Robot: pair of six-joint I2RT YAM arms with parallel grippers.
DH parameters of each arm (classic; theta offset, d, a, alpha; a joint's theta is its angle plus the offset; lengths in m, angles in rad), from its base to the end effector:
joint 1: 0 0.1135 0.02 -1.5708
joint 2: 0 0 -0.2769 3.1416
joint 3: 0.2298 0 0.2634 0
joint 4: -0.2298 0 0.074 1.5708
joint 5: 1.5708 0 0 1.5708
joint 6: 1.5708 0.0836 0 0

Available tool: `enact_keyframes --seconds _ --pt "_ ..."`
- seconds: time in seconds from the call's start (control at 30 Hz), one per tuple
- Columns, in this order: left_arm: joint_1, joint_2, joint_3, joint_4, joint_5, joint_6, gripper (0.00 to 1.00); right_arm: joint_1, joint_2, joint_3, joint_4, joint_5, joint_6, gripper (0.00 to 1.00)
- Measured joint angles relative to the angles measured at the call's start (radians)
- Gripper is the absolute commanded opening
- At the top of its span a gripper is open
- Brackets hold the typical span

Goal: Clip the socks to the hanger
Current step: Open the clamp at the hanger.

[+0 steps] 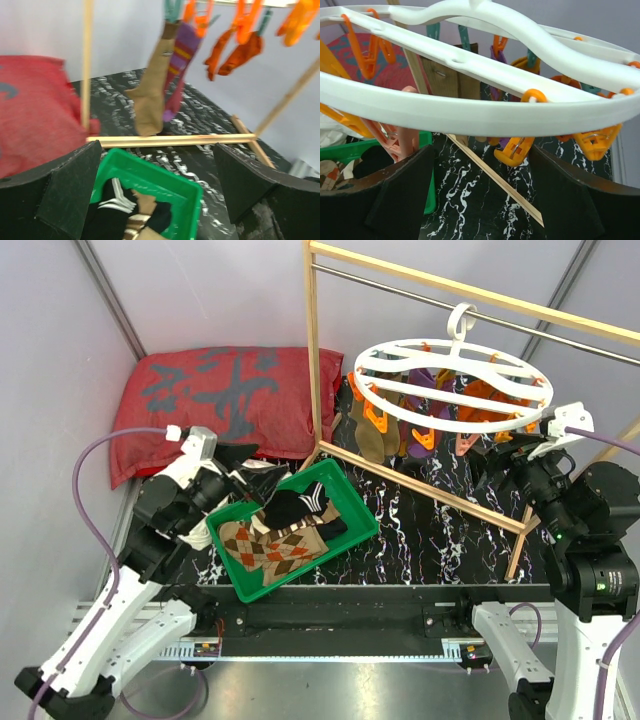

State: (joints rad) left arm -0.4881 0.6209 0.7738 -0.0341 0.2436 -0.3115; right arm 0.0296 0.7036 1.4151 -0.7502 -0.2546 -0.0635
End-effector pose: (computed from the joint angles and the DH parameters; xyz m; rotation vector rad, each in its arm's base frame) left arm 0.1612 -0.1084 0.3913 0.3373 1.4716 -0.8244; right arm 0.1180 0.0246 0.4996 -0.2711 1.5882 0.1786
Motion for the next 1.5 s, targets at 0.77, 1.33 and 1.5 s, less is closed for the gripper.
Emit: enact_keyframes --seconds 0.77,1.33,1.5 --pt "-0.641 0.378 0.320 0.094 -0.373 0.046 0.99 0.000 0.051 0.008 0.032 -0.402 0.158 0.80" --pt "-0.755 0.654 0.588 0.185 -0.559 0.085 0.99 0.000 0.010 -0.090 0.101 -0.465 0.218 0.80" --pt "-0.766 0.712 0.646 0.192 -0.624 0.087 0.97 0.000 0.005 -0.105 0.104 -0.470 0.219 0.80"
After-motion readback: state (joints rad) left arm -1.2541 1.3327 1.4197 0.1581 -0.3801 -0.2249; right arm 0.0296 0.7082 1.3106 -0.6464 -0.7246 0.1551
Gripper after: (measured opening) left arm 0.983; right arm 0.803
